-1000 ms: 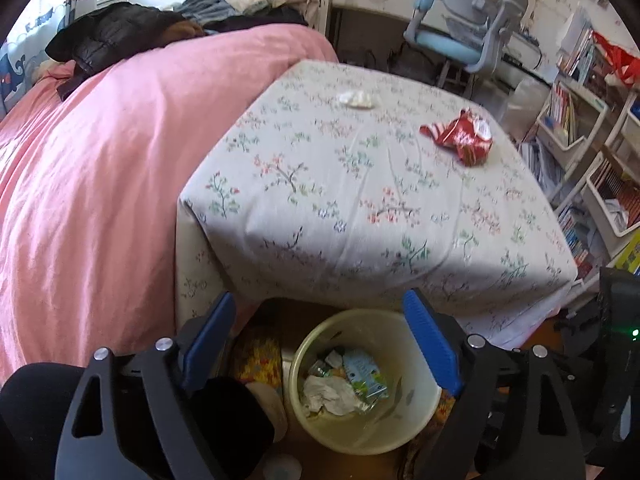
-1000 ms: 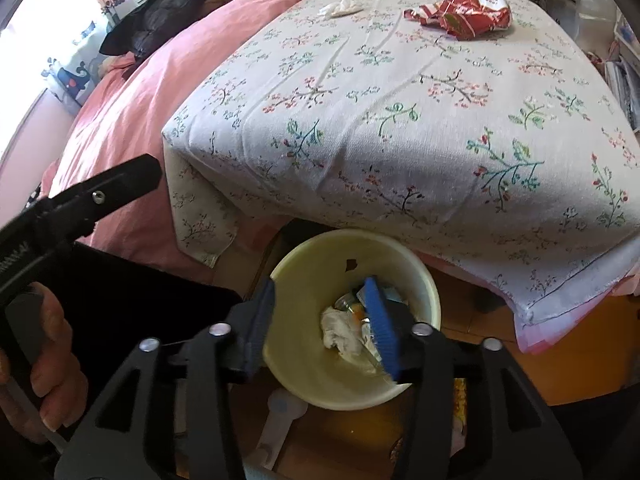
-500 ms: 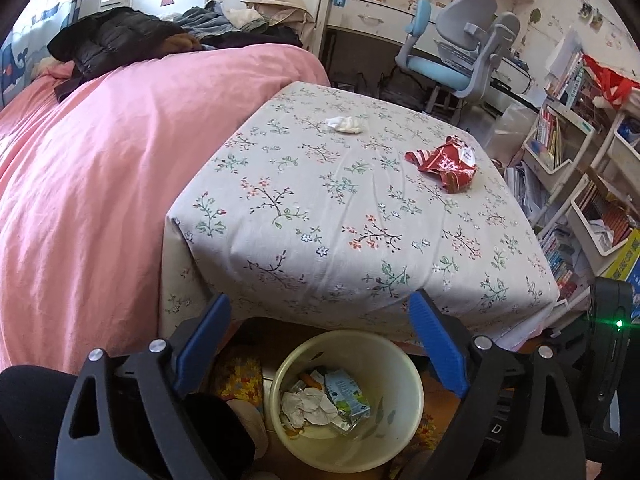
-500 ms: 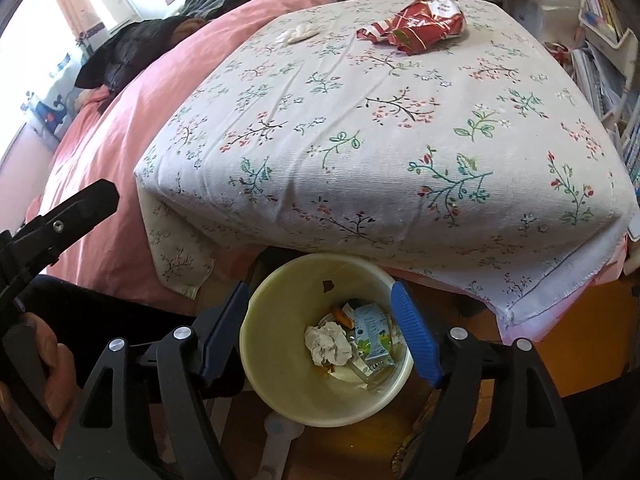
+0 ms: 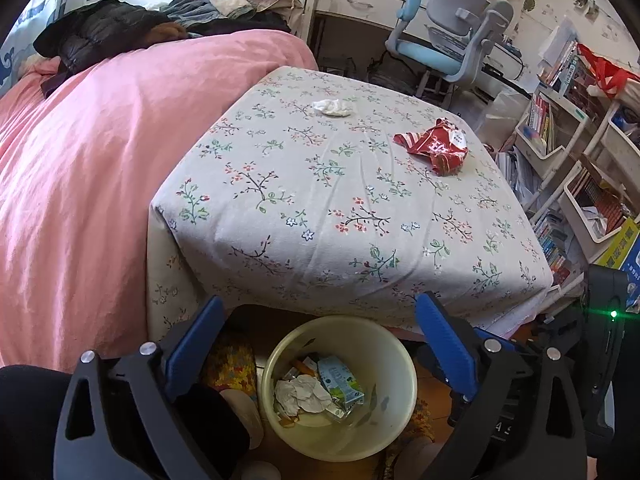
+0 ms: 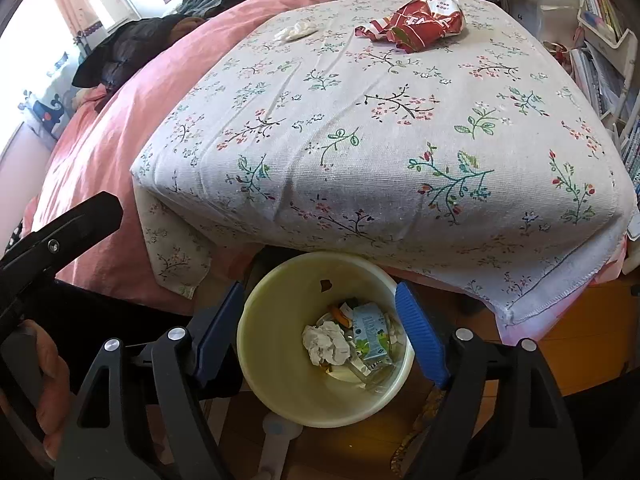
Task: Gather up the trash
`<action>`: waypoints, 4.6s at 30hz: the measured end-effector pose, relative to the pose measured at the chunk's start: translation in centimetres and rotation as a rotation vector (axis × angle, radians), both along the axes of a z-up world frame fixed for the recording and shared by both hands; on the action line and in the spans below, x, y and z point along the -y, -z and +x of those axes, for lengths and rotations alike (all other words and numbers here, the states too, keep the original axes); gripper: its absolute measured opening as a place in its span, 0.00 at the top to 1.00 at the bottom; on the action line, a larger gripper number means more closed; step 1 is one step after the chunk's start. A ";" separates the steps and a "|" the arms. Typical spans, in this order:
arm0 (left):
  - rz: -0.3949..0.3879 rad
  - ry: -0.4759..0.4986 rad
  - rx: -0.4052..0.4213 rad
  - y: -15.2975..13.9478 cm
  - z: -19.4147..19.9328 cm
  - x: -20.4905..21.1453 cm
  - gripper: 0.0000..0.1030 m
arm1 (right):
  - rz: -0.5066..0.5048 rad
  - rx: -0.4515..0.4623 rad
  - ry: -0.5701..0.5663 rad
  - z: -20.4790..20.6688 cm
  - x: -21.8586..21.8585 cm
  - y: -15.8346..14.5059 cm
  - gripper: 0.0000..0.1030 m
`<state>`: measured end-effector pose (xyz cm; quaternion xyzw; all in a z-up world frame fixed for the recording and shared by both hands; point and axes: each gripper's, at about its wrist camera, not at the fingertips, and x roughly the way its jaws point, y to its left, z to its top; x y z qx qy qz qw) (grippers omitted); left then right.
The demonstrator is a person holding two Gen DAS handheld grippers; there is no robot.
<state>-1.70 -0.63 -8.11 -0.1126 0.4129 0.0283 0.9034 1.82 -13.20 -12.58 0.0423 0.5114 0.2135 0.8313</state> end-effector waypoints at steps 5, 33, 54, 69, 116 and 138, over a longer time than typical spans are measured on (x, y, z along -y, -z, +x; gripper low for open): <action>0.005 0.011 -0.007 0.0 0.1 0.1 0.10 | -0.001 0.002 0.000 0.0 0.0 0.0 0.27; 0.055 0.023 -0.049 0.6 0.4 0.8 0.10 | -0.005 0.001 -0.001 0.0 -0.1 0.2 0.26; 0.055 0.024 -0.050 0.6 0.4 0.8 0.10 | -0.008 0.000 -0.003 -0.1 -0.1 0.3 0.26; 0.039 -0.014 0.028 -0.8 -0.1 0.0 0.10 | 0.001 0.049 0.006 0.0 0.1 -1.1 0.26; 0.177 0.125 -0.033 0.4 28.3 -3.0 0.09 | 0.170 -0.046 0.162 29.5 4.8 -1.9 0.70; 0.124 0.193 -0.103 2.4 31.6 -2.0 0.78 | 0.266 0.099 0.068 28.6 3.3 -6.9 0.82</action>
